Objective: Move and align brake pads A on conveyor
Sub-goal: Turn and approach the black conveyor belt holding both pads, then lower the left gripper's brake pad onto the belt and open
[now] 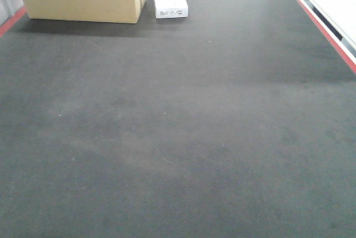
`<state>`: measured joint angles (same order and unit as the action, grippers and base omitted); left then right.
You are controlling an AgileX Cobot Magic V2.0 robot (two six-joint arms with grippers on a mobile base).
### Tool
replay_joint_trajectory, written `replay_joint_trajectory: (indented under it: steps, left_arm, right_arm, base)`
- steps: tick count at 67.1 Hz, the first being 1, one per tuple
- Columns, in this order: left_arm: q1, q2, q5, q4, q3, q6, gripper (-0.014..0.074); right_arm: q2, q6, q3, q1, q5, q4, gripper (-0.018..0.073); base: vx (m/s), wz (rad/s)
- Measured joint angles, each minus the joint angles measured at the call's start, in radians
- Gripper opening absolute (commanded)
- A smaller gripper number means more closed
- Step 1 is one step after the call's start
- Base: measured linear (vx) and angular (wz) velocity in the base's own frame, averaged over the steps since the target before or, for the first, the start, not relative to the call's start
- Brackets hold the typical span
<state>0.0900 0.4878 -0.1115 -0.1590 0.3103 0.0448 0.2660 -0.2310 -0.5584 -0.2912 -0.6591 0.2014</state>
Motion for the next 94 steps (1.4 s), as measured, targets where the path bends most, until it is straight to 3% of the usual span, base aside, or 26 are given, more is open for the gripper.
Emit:
replay_joint_trajectory:
  steps: [85,94]
  left_arm:
    - [0.0,0.0,0.0,-0.001,0.0,0.0,-0.0006]
    - [0.0,0.001,-0.017,-0.033,0.0,-0.003,-0.0005]
  right_arm:
    - [0.0,0.0,0.0,0.0,0.0,0.0,-0.0004]
    - [0.0,0.0,0.0,0.0,0.0,0.0,-0.0004]
  base:
    - [0.0,-0.01]
    - [0.0,0.0]
